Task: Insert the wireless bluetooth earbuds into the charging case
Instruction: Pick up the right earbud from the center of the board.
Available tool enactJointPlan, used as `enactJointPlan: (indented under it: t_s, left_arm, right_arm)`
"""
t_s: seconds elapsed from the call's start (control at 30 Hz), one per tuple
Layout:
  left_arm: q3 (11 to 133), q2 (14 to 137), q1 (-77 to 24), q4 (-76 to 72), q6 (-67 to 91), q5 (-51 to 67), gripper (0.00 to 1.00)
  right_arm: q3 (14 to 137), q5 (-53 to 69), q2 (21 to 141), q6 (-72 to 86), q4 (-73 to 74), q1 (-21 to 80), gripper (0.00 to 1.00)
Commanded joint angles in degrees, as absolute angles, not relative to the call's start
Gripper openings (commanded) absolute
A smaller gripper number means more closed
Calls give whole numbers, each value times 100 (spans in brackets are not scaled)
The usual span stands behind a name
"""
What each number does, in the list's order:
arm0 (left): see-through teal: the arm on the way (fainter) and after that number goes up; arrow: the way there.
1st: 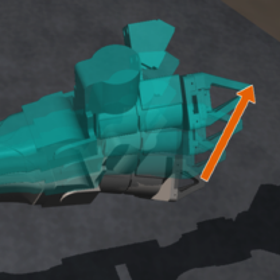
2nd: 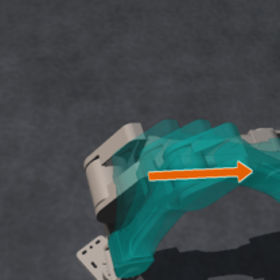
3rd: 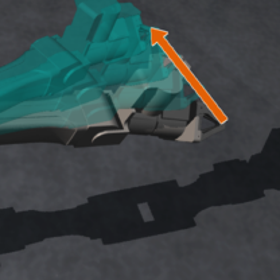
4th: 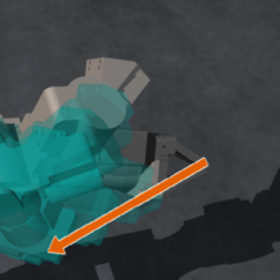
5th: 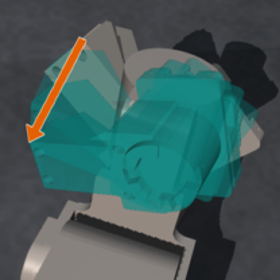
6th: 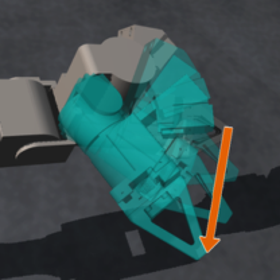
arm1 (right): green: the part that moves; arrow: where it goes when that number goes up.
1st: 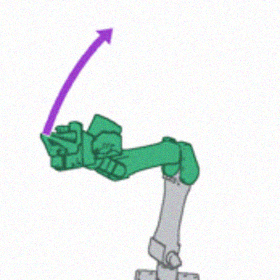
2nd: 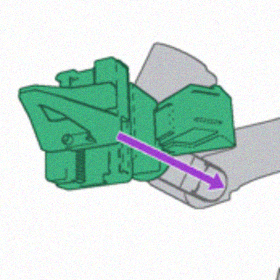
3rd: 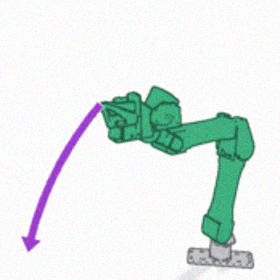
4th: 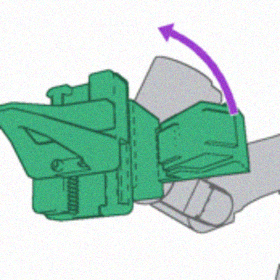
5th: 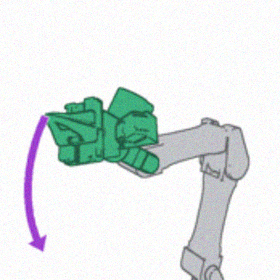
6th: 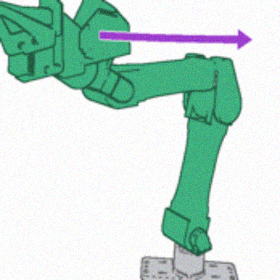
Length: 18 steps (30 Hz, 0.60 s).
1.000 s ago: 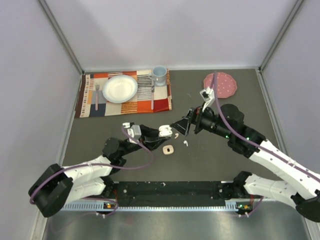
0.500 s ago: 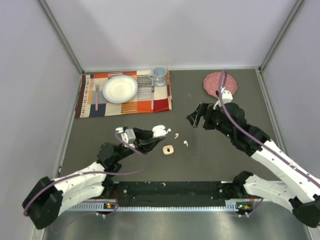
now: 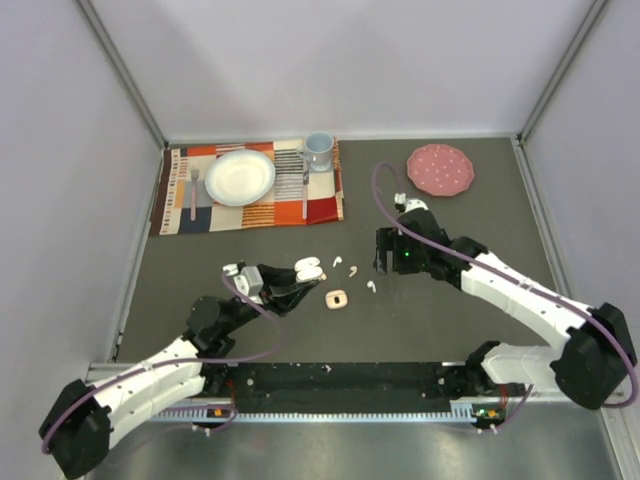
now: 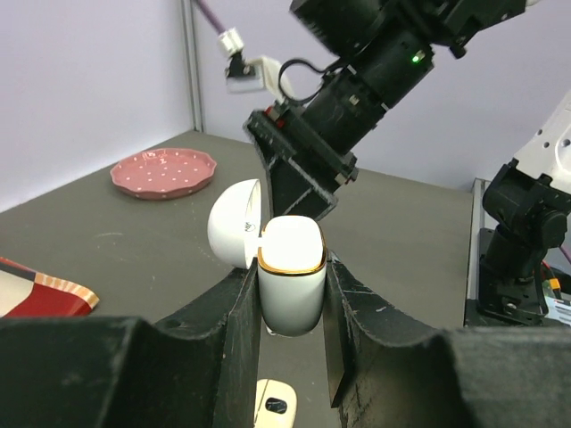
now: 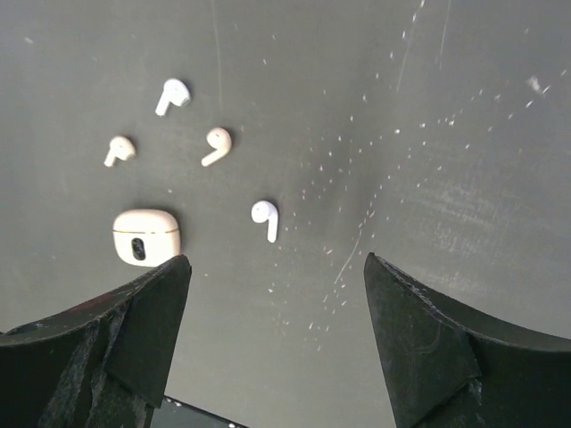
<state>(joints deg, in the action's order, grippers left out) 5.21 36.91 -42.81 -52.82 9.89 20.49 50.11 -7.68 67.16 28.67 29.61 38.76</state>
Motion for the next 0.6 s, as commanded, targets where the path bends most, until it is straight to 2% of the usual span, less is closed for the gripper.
enactJointPlan:
  t_s: [0.0, 0.17, 0.57]
  left_arm:
    - [483, 3604, -4298, -5405, 984, 2039, 0]
    - [431, 3542, -4298, -5318, 984, 2030, 0]
    - [246, 3349, -4298, -5203, 1028, 1863, 0]
  right_arm:
    - [5036, -607, 7258, 2848, 2848, 3876, 76]
    - [5045, -466, 7593, 2769, 2602, 3885, 66]
    - [5273, -659, 8691, 2760, 2294, 4315, 56]
